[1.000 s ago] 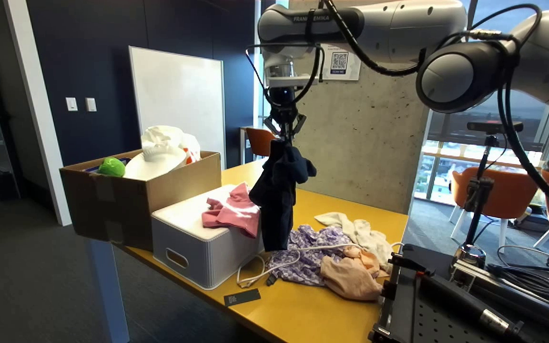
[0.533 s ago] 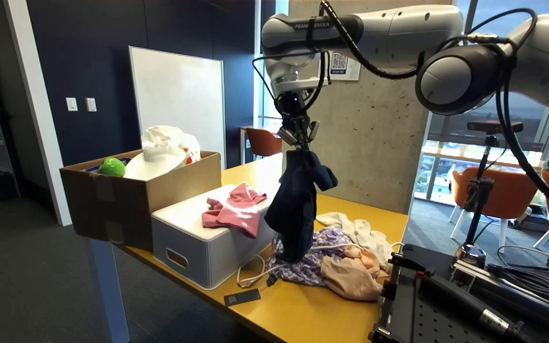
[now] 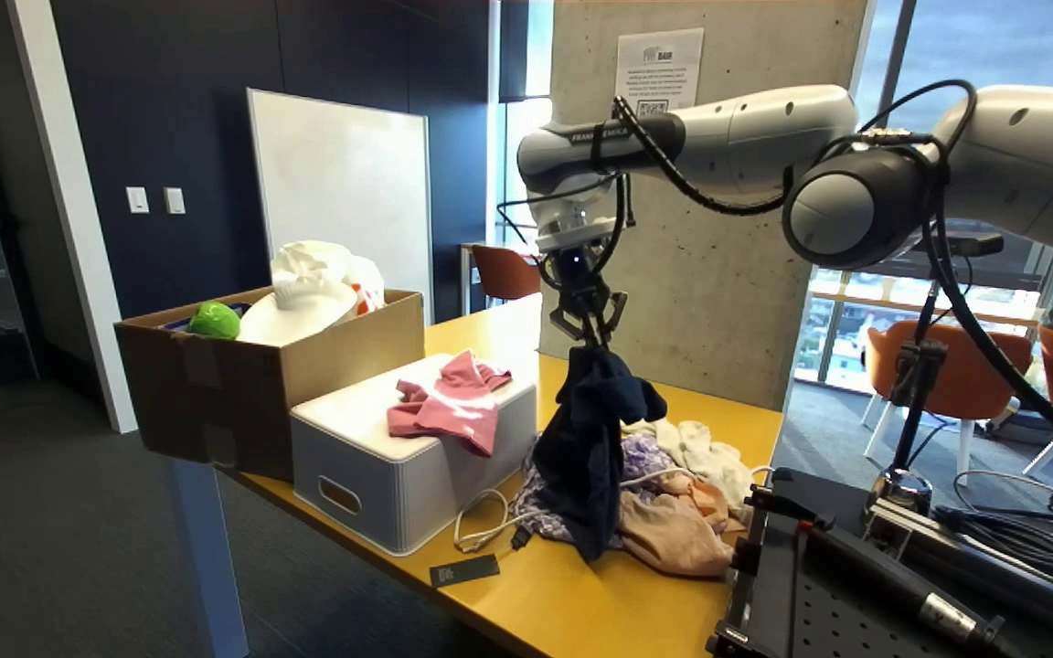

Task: Remove the clothes from the top of the basket

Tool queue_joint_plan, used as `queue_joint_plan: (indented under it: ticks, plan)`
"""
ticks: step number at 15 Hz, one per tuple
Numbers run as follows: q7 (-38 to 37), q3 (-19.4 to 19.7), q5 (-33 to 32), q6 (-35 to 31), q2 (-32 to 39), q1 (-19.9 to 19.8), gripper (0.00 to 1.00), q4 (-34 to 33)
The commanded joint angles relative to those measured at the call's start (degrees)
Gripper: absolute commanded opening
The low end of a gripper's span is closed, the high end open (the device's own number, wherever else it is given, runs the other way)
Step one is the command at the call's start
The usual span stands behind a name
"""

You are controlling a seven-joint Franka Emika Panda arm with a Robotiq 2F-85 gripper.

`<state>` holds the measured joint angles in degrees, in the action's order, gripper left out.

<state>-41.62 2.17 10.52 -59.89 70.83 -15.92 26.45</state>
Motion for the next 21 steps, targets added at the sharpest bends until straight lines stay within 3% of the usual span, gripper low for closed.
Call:
queue_joint_plan:
  ticks: [1,5,7,16,21]
  plan:
    - [-7.03,-0.21,2.74,-3.21,5.49,-3.35,0.02,-3.18]
    - [-9.28,0.67,1.18,-12.81,8.37,-5.68,0.02,-2.69]
    - [-9.80,0.81,0.70,-15.96,8.71,-5.99,0.34,-2.25]
    - [-8.11,0.39,-0.85,-17.64,3.87,-1.52,0.99,-0.37]
    - [-4.25,1.17,-3.88,-22.39,-0.02,1.43,1.00,-1.50]
